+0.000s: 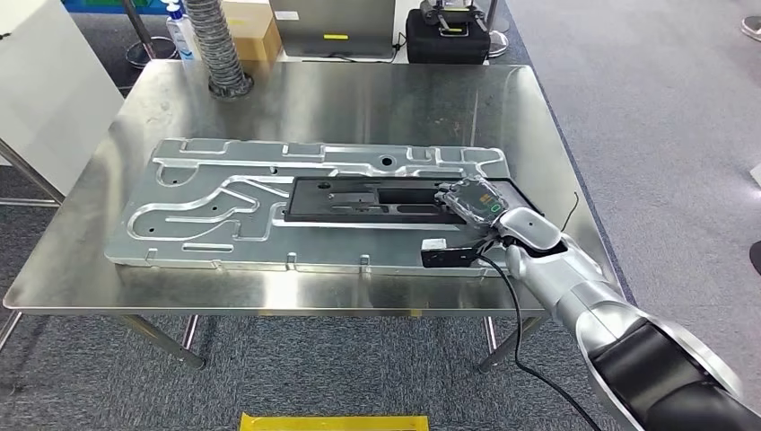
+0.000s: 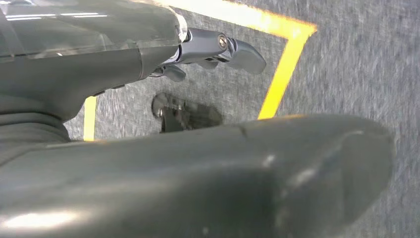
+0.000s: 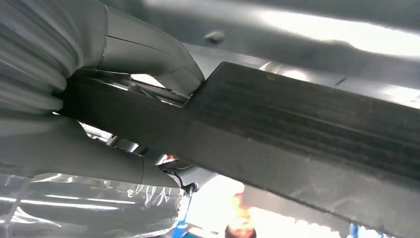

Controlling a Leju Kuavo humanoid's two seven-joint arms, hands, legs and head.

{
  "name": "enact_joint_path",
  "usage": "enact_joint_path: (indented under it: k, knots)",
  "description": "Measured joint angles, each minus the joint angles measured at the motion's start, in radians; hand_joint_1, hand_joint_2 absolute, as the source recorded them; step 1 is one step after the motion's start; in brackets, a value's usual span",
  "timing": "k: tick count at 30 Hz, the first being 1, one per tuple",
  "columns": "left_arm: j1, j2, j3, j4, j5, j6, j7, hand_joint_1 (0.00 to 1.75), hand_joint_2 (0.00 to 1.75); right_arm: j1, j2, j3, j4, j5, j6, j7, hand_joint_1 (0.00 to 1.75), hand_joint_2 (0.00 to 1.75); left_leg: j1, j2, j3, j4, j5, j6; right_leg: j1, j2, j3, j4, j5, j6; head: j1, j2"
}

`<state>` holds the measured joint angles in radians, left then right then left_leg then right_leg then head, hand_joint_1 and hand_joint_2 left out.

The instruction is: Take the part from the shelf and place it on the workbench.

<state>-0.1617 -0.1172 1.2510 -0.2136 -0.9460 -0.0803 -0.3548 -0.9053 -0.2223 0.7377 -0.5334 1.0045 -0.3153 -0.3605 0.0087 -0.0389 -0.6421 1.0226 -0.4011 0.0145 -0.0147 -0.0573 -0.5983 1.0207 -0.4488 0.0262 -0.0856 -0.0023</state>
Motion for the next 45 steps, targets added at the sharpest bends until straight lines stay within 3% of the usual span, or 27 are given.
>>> enact_joint_path:
  k: [2, 4, 6, 7, 8, 10, 12, 16, 17, 20, 21, 22, 24, 26, 27, 31, 32, 34, 36, 37, 38, 41, 43, 45]
  knots:
    - [-0.004, 0.0, -0.001, 0.0, -0.002, 0.001, -0.003, 0.0, 0.87, 0.003, 0.005, 0.011, 0.009, 0.016, 0.013, 0.006, 0.87, 0.87, 0.002, -0.003, 0.006, -0.006, 0.004, 0.012, -0.005, 0.017, -0.027, 0.063, -0.039, 0.004, 0.0, 0.0]
    - [-0.009, 0.0, -0.001, 0.0, -0.003, 0.001, -0.005, 0.0, 1.75, 0.008, 0.013, 0.022, 0.022, 0.024, 0.02, 0.011, 0.0, 0.0, 0.0, -0.005, 0.007, -0.007, 0.004, 0.018, -0.007, 0.036, -0.086, 0.197, -0.1, 0.003, 0.0, 0.0]
    - [-0.01, 0.0, -0.002, 0.0, -0.003, 0.001, -0.006, 0.0, 1.75, 0.012, 0.019, 0.029, 0.035, 0.028, 0.024, 0.016, 0.0, 0.0, -0.006, -0.008, 0.009, -0.007, 0.003, 0.021, -0.007, 0.043, -0.132, 0.289, -0.121, 0.0, 0.0, 0.0]
    - [-0.01, -0.001, -0.003, 0.0, -0.003, 0.001, -0.006, 0.0, 1.31, 0.014, 0.02, 0.031, 0.039, 0.03, 0.026, 0.018, 0.0, 0.0, -0.009, -0.009, 0.011, -0.007, 0.002, 0.022, -0.006, 0.043, -0.129, 0.282, -0.105, -0.004, 0.0, 0.0]
    - [-0.01, -0.001, -0.004, 0.0, -0.004, 0.001, -0.008, 0.0, 0.87, 0.015, 0.021, 0.033, 0.043, 0.031, 0.026, 0.021, 0.0, 0.0, -0.011, -0.011, 0.014, -0.006, 0.002, 0.022, -0.004, 0.043, -0.107, 0.235, -0.072, -0.011, 0.0, 0.0]
    - [-0.01, -0.004, -0.007, 0.0, -0.007, 0.002, -0.015, 0.0, 0.0, 0.012, 0.022, 0.034, 0.047, 0.032, 0.026, 0.022, 0.0, 0.0, -0.016, -0.013, 0.018, -0.006, 0.0, 0.021, 0.006, 0.029, -0.035, 0.094, -0.01, -0.029, 0.0, 0.0]
    - [-0.01, -0.007, -0.012, 0.0, -0.009, 0.005, -0.021, 0.0, 0.0, 0.005, 0.024, 0.034, 0.05, 0.029, 0.025, 0.021, 0.0, 0.0, -0.019, -0.011, 0.015, -0.006, -0.001, 0.016, 0.017, 0.012, 0.006, 0.01, 0.005, -0.037, 0.0, 0.0]
    - [-0.006, -0.008, -0.018, 0.0, -0.009, 0.008, -0.015, 0.0, 0.0, 0.0, 0.027, 0.028, 0.051, -0.027, 0.025, -0.016, 0.0, 0.0, -0.018, -0.005, 0.008, 0.009, -0.012, -0.005, 0.015, 0.005, 0.018, -0.022, 0.01, -0.04, 0.0, 0.0]
    - [-0.006, -0.008, -0.019, 0.0, -0.009, 0.008, -0.013, 0.0, 0.0, 0.0, 0.027, 0.022, 0.05, -0.052, 0.028, -0.035, 0.0, 0.0, -0.018, -0.001, -0.007, 0.042, -0.035, -0.011, 0.012, 0.002, 0.021, -0.029, 0.014, -0.042, 0.0, 0.0]
    - [-0.003, -0.008, -0.02, 0.0, -0.009, 0.009, -0.008, 0.0, 0.0, 0.0, 0.024, -0.017, 0.039, -0.159, 0.063, -0.114, 0.0, 0.0, -0.013, 0.015, -0.096, 0.231, -0.133, -0.029, 0.011, -0.004, 0.022, -0.032, 0.016, -0.046, 0.0, 0.0]
    - [-0.001, -0.008, -0.02, 0.0, -0.009, 0.009, -0.006, 0.0, 0.0, 0.002, 0.023, -0.035, 0.031, -0.205, 0.086, -0.15, 0.0, 0.0, -0.01, 0.018, -0.115, 0.27, -0.143, -0.034, 0.011, -0.005, 0.021, -0.031, 0.016, -0.046, 0.0, 0.0]
    - [0.0, -0.009, -0.02, 0.0, -0.009, 0.008, -0.005, 0.0, 0.0, 0.004, 0.022, -0.055, 0.02, -0.259, 0.114, -0.191, 0.0, 0.0, -0.007, 0.018, -0.114, 0.269, -0.134, -0.037, 0.01, -0.005, 0.02, -0.029, 0.015, -0.045, 0.0, 0.0]
    - [0.0, -0.008, -0.021, 0.0, -0.009, 0.008, -0.003, 0.0, 0.0, 0.01, 0.022, -0.103, -0.021, -0.394, 0.191, -0.262, 0.0, 0.0, 0.001, 0.016, -0.055, 0.156, -0.072, -0.044, 0.007, -0.002, 0.02, -0.021, 0.011, -0.038, 0.0, 0.0]
    - [-0.001, -0.009, -0.022, 0.0, -0.009, 0.007, 0.0, 0.0, 0.0, 0.023, 0.021, -0.158, -0.096, -0.579, 0.306, -0.288, 0.0, 0.0, 0.005, 0.006, 0.006, 0.039, -0.024, -0.038, 0.008, 0.002, 0.018, -0.01, 0.003, -0.025, 0.0, 0.0]
    - [0.001, -0.009, -0.023, 0.0, -0.009, 0.006, 0.002, 0.0, 0.0, 0.037, 0.02, -0.187, -0.151, -0.69, 0.373, -0.289, 0.0, 0.0, 0.004, 0.002, 0.019, 0.012, -0.016, -0.031, 0.009, 0.004, 0.017, -0.006, 0.001, -0.019, 0.0, 0.0]
    - [0.012, -0.006, -0.023, 0.0, -0.004, 0.006, 0.007, 0.0, 0.0, 0.133, 0.037, -0.323, -0.455, -1.197, 0.618, -0.258, 0.0, 0.0, 0.0, 0.012, 0.023, 0.004, -0.013, 0.002, 0.004, 0.016, 0.011, 0.008, -0.012, -0.001, 0.0, 0.0]
    - [0.015, -0.005, -0.023, 0.0, -0.001, 0.006, 0.007, 0.0, 0.0, 0.161, 0.054, -0.367, -0.536, -1.296, 0.656, -0.244, 0.0, 0.0, 0.001, 0.018, 0.024, 0.002, -0.013, 0.008, 0.003, 0.025, -0.003, 0.039, -0.033, 0.002, 0.0, 0.0]
    - [0.024, -0.003, -0.022, 0.0, 0.009, 0.002, 0.002, 0.0, 0.0, 0.219, 0.106, -0.477, -0.689, -1.424, 0.686, -0.23, 0.0, 0.0, 0.0, 0.031, 0.026, 0.0, -0.015, 0.016, 0.002, 0.044, -0.064, 0.164, -0.097, 0.006, 0.0, 0.0]
    - [0.036, 0.0, -0.02, 0.0, 0.023, -0.007, -0.008, 0.0, 0.0, 0.286, 0.176, -0.611, -0.821, -1.429, 0.645, -0.25, 0.0, 0.0, -0.006, 0.045, 0.027, 0.0, -0.019, 0.022, 0.003, 0.052, -0.128, 0.283, -0.136, 0.005, 0.0, 0.0]
    - [0.043, 0.001, -0.017, 0.0, 0.032, -0.013, -0.017, 0.0, 0.0, 0.322, 0.217, -0.688, -0.883, -1.382, 0.591, -0.265, 0.0, 0.0, -0.01, 0.051, 0.028, 0.0, -0.02, 0.023, 0.004, 0.054, -0.138, 0.295, -0.129, 0.002, 0.0, 0.0]
    - [0.05, 0.002, -0.014, 0.0, 0.041, -0.021, -0.027, 0.0, 0.0, 0.355, 0.259, -0.771, -0.942, -1.3, 0.508, -0.278, 0.0, 0.0, -0.012, 0.058, 0.029, 0.0, -0.022, 0.024, 0.007, 0.054, -0.127, 0.264, -0.105, -0.003, 0.0, 0.0]
    - [0.066, 0.004, -0.001, 0.0, 0.062, -0.045, -0.053, 0.0, 0.0, 0.432, 0.367, -0.993, -1.074, -0.968, 0.195, -0.29, 0.0, 0.0, -0.016, 0.077, 0.035, 0.0, -0.028, 0.02, 0.028, 0.033, -0.029, 0.053, -0.014, -0.026, 0.0, 0.0]
    - [0.069, 0.005, 0.007, 0.0, 0.069, -0.057, -0.061, 0.0, 0.0, 0.496, 0.404, -1.104, -1.134, -0.813, 0.052, -0.291, 0.0, 0.0, -0.015, 0.088, 0.041, 0.001, -0.033, 0.012, 0.043, 0.027, 0.0, -0.009, 0.001, -0.037, 0.0, 0.0]
    - [0.07, 0.005, 0.013, 0.0, 0.072, -0.065, -0.061, 0.0, 0.0, 0.6, 0.415, -1.205, -1.167, -0.711, -0.059, -0.291, 0.0, 0.0, -0.011, 0.093, 0.046, 0.002, -0.038, 0.004, 0.046, 0.035, 0.01, -0.019, 0.008, -0.043, 0.0, 0.0]
